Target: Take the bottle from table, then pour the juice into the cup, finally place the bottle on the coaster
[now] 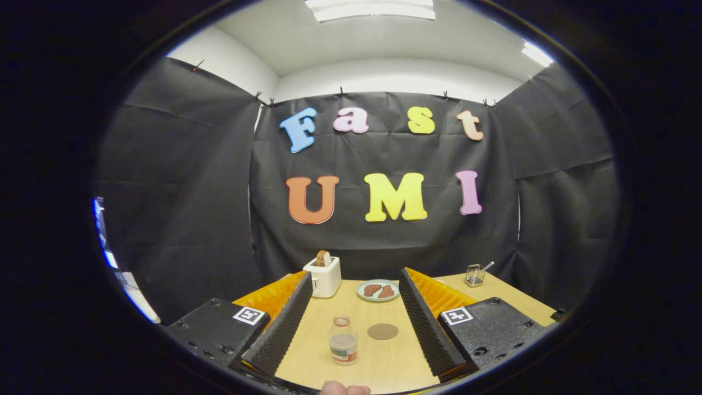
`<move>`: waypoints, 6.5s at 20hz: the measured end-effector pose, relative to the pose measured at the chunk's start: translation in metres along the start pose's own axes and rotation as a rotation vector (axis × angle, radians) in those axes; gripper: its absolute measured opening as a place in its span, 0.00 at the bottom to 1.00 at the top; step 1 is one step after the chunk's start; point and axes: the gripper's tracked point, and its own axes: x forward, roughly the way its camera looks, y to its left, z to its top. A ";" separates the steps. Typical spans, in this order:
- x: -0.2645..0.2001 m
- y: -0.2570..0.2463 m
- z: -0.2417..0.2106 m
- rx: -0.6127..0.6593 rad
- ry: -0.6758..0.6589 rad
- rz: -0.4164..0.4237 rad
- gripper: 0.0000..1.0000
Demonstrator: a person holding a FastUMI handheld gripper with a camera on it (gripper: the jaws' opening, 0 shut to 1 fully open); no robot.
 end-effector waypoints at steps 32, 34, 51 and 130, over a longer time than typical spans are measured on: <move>0.081 0.023 -0.281 -0.110 0.243 -0.036 1.00; 0.093 0.024 -0.285 -0.125 0.244 -0.040 1.00; 0.098 -0.010 -0.234 0.083 0.192 -0.030 0.78; 0.111 -0.084 -0.163 1.895 0.126 0.046 0.75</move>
